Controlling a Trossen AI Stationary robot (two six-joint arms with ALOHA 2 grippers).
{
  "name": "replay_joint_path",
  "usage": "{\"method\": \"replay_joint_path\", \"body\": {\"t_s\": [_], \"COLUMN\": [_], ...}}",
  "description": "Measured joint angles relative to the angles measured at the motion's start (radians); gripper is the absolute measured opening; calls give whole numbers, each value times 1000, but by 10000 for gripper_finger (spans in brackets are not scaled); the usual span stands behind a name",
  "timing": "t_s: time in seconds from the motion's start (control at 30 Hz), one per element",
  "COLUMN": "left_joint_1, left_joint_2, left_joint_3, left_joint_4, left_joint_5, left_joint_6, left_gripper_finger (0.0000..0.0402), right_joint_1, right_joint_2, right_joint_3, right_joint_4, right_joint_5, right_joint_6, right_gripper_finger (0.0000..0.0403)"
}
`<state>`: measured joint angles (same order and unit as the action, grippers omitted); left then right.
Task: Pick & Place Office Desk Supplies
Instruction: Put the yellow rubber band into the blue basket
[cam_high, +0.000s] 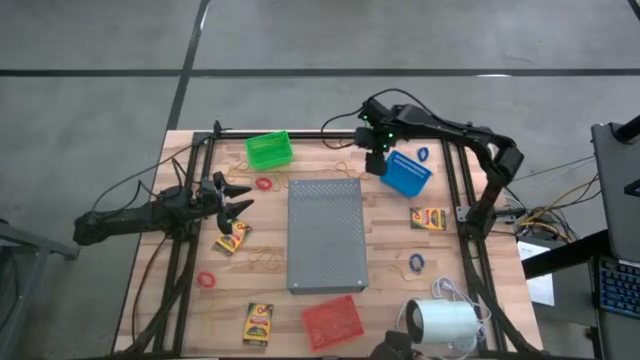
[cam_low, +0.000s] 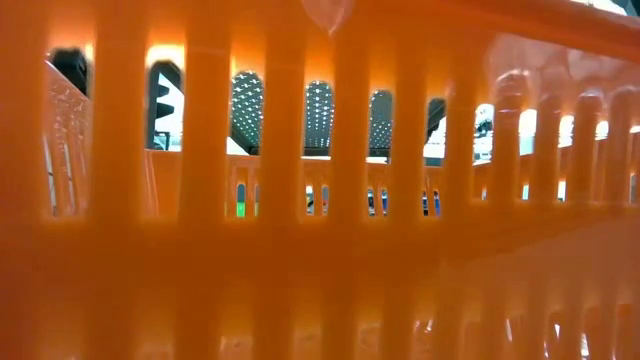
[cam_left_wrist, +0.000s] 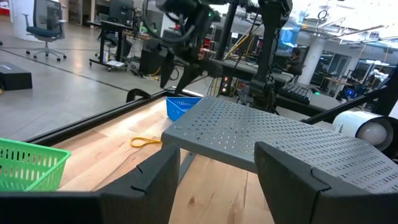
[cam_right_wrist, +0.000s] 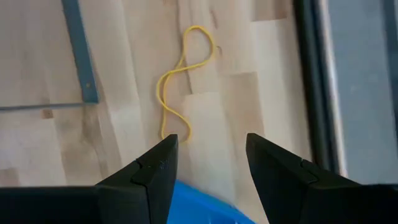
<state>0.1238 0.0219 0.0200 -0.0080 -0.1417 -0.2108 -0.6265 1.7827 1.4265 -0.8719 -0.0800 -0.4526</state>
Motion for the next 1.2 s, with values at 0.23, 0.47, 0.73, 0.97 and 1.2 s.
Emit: {"method": "replay_joint_path", "body": {"t_s": [0.23,0.47,0.73,0.97,1.2], "left_joint_1": [0,0,0,0,0], "left_joint_2": [0,0,0,0,0], "left_joint_3": [0,0,0,0,0], "left_joint_4": [0,0,0,0,0], "left_joint_5": [0,0,0,0,0], "left_joint_6": [0,0,0,0,0], "left_gripper_finger": [212,212,212,212,212], "right_joint_1": [1,-8,-2,-2,-3], "right_joint_2": [71,103,107,128,195], "right_joint_3": [-7,-13,-64,-131,-133], "right_joint_4": [27,67,132,236,278], "right_joint_5": [-3,14,28,50,79], "right_joint_6": [14,56,81,86,59], "right_gripper_finger": [187,187,187,187,187]}}
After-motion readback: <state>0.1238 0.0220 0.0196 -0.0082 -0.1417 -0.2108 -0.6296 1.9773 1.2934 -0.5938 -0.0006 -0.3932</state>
